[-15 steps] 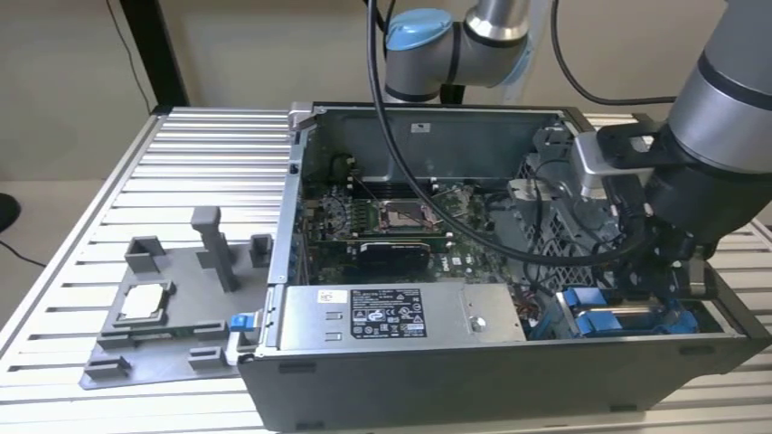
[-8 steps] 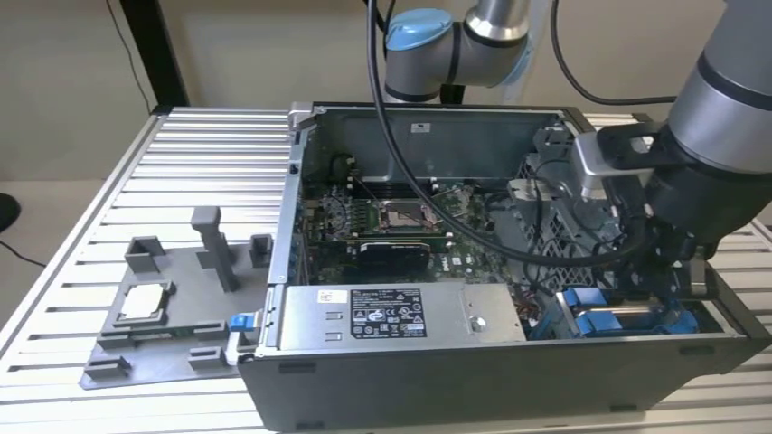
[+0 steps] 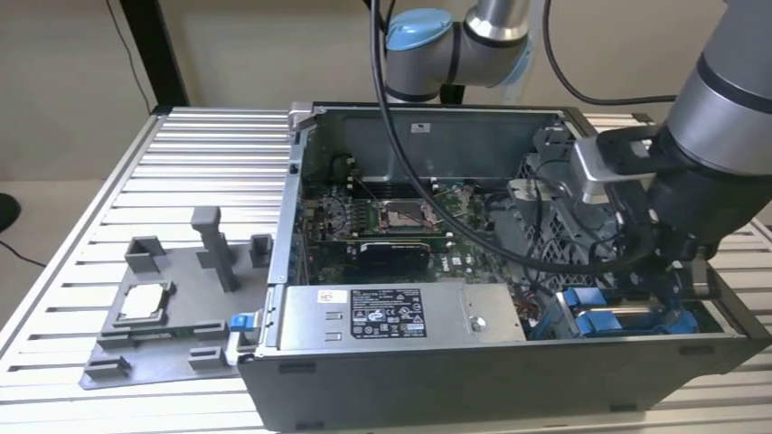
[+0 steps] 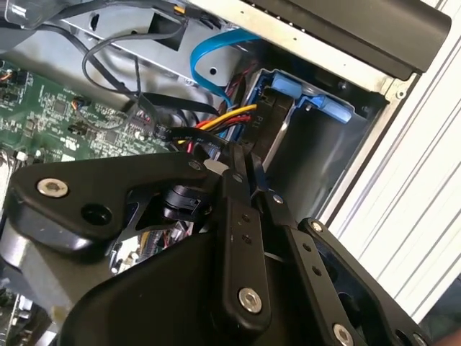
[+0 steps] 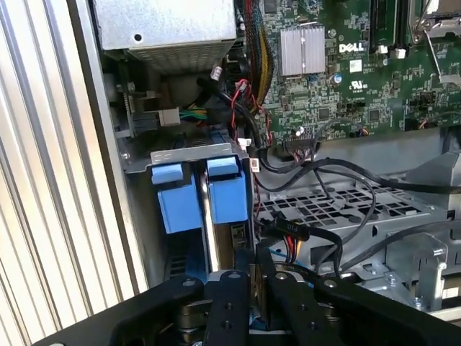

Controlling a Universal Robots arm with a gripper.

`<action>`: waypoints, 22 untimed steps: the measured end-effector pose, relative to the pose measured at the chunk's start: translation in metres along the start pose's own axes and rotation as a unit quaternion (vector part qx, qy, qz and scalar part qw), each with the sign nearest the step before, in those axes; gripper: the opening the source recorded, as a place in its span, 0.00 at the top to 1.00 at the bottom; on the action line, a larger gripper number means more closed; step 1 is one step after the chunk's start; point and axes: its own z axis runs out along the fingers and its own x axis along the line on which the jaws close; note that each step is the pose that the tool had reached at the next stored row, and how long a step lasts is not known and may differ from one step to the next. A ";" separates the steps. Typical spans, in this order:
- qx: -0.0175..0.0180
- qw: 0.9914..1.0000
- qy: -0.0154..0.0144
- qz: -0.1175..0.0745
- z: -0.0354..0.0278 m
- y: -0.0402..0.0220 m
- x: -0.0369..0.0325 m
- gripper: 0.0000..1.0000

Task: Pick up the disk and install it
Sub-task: 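Insert the second disk wire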

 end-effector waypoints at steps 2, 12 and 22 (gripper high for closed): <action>-0.001 1.000 -0.002 -0.009 0.0000 -0.0001 0.0007 1.00; -0.002 1.000 -0.005 -0.027 0.0004 -0.0004 0.0037 1.00; -0.001 0.999 -0.006 -0.031 0.0012 -0.0005 0.0061 1.00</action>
